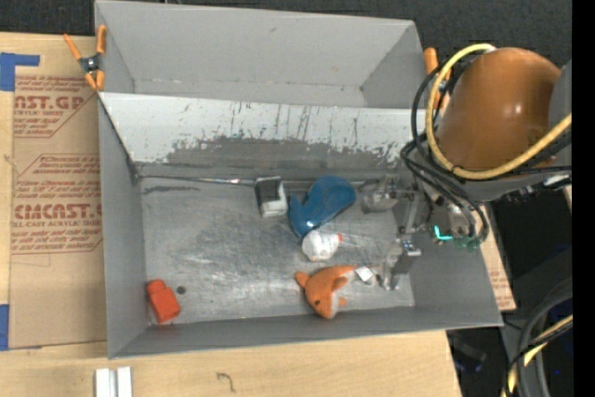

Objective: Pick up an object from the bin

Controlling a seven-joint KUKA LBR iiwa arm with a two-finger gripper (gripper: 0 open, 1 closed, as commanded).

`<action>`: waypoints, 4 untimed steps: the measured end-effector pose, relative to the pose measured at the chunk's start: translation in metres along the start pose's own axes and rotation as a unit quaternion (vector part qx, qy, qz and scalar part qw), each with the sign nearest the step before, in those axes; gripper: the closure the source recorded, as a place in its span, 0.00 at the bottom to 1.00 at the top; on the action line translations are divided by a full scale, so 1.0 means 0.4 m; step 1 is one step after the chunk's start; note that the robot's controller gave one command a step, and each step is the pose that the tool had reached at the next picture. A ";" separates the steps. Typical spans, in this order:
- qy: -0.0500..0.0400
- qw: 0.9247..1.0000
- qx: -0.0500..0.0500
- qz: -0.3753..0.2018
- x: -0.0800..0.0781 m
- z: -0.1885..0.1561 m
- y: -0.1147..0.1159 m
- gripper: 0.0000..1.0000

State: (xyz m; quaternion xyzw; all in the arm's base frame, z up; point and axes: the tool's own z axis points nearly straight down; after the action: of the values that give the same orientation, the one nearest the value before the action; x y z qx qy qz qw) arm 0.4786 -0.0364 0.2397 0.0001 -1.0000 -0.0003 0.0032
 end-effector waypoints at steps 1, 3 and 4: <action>-0.004 1.000 0.000 0.000 -0.004 -0.009 0.000 0.00; -0.009 0.999 -0.006 -0.038 -0.046 0.400 0.143 1.00; -0.009 0.999 -0.006 -0.038 -0.046 0.400 0.143 1.00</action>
Offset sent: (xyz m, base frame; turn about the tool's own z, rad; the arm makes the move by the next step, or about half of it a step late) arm 0.0079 0.0207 -0.1135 -0.4563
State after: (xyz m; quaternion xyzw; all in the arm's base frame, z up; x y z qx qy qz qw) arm 0.4959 0.0208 0.0797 0.0379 -0.9992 -0.0062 -0.0061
